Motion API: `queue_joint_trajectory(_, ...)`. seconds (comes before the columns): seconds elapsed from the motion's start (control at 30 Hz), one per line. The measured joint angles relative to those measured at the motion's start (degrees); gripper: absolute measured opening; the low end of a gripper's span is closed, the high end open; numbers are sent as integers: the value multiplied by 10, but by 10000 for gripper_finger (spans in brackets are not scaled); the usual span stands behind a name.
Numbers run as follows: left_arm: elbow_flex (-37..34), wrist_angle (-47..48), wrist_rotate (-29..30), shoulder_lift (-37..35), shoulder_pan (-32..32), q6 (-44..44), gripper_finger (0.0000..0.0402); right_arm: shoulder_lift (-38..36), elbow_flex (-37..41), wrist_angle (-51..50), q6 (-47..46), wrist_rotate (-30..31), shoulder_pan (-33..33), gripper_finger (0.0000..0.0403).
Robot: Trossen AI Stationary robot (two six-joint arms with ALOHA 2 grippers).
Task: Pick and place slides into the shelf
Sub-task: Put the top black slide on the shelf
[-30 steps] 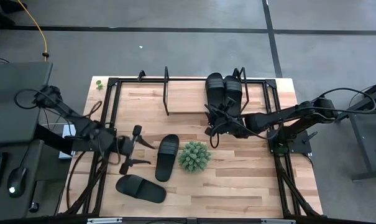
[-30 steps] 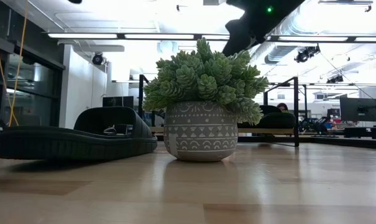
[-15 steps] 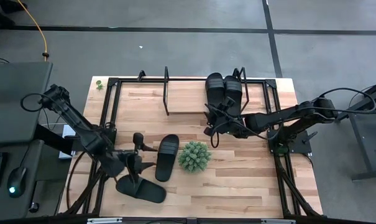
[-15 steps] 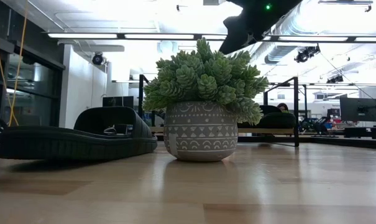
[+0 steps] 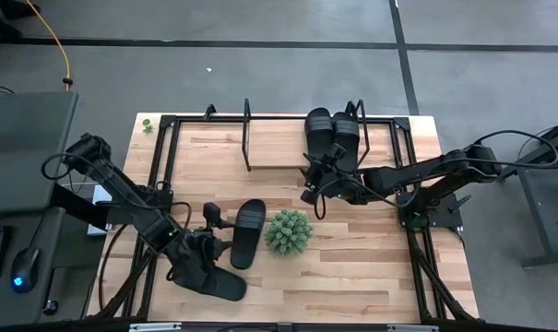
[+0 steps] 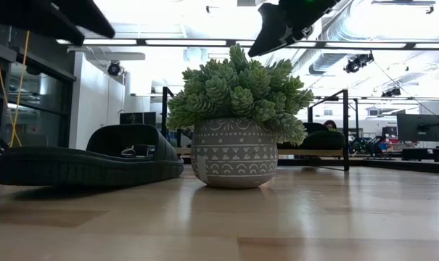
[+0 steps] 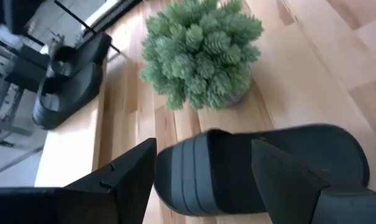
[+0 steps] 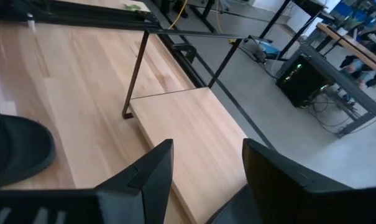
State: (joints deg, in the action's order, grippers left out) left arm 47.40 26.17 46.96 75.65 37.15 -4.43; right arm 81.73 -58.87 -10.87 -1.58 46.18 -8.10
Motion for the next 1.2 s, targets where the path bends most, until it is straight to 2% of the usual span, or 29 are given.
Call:
queue_joint_trajectory(0.47,0,9,-15,69,0,-35,246,0,0,15,-46,-48,-1,183)
queue_joint_trajectory(0.67,0,15,-18,79,-24,-37,246,0,0,19,-46,-49,-3,183)
queue_joint_trajectory(0.97,0,8,-60,82,-64,-49,246,0,0,21,-44,-49,-3,183)
queue_joint_trajectory(1.2,-1,7,-65,116,-64,-32,246,0,0,21,-44,-48,-3,183)
